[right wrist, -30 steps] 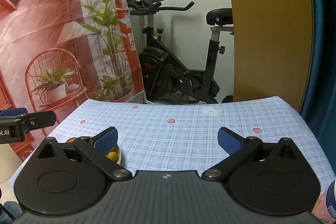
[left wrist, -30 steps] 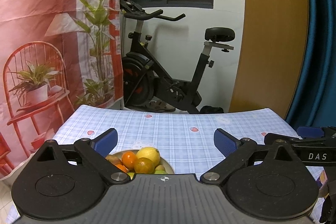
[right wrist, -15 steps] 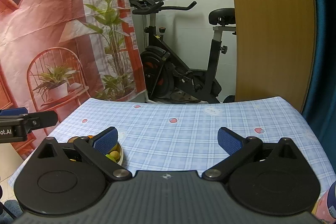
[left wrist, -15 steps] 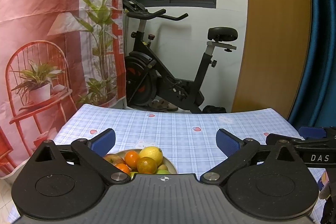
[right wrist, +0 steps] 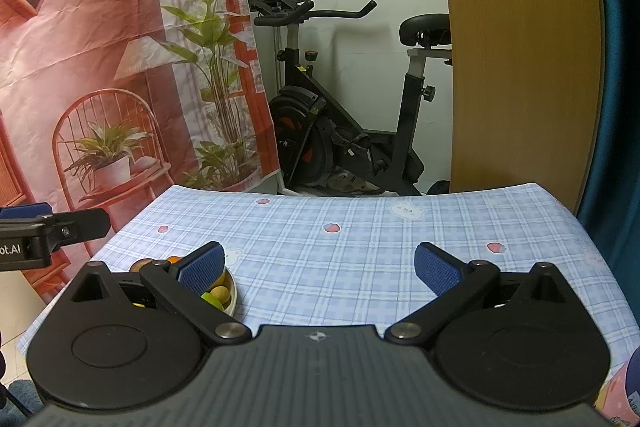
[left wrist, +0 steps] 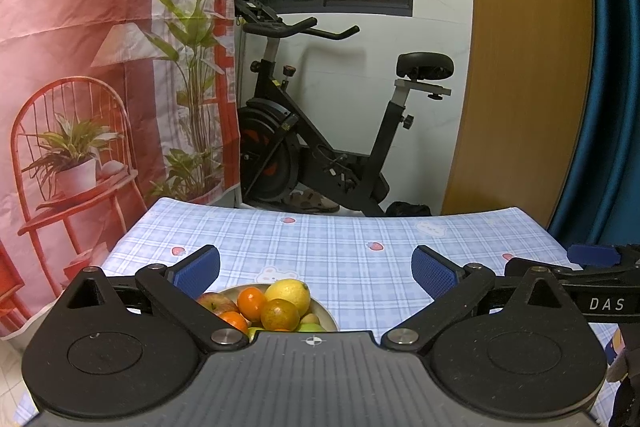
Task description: Organize fruits
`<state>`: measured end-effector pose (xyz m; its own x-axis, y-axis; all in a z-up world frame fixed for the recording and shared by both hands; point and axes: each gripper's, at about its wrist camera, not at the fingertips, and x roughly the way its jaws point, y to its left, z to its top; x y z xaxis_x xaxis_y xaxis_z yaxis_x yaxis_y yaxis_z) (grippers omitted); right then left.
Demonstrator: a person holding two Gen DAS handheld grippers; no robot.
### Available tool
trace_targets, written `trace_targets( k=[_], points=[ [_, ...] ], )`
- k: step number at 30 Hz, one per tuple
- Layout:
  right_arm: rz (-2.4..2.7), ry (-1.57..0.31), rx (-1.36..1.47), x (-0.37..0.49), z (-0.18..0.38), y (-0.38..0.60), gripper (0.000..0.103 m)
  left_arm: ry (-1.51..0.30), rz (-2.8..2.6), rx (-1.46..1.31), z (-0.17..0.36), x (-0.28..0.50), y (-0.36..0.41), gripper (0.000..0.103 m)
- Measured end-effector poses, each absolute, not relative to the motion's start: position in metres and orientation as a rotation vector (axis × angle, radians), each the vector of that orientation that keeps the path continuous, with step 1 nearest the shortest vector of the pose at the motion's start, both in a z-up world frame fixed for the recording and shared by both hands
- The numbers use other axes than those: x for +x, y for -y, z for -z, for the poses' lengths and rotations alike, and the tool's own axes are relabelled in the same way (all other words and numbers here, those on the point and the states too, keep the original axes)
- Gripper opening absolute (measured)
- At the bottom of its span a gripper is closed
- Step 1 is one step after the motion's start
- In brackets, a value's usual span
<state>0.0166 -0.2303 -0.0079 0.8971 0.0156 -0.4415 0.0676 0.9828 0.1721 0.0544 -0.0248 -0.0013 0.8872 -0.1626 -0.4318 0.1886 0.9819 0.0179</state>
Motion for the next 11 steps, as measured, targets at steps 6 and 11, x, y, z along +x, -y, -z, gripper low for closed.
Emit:
trace_targets(
  k=[6,11],
  points=[
    [0.027,-0.457,0.185,0.0158,0.0083,0.2282,0.103,-0.441,0.181,0.057,0.0002,0.0538,0.0246,0.103],
    [0.027,-0.458,0.186,0.0156,0.0083,0.2281,0.103,-0.428,0.179,0.064,0.0001,0.0514,0.0259,0.103]
  ],
)
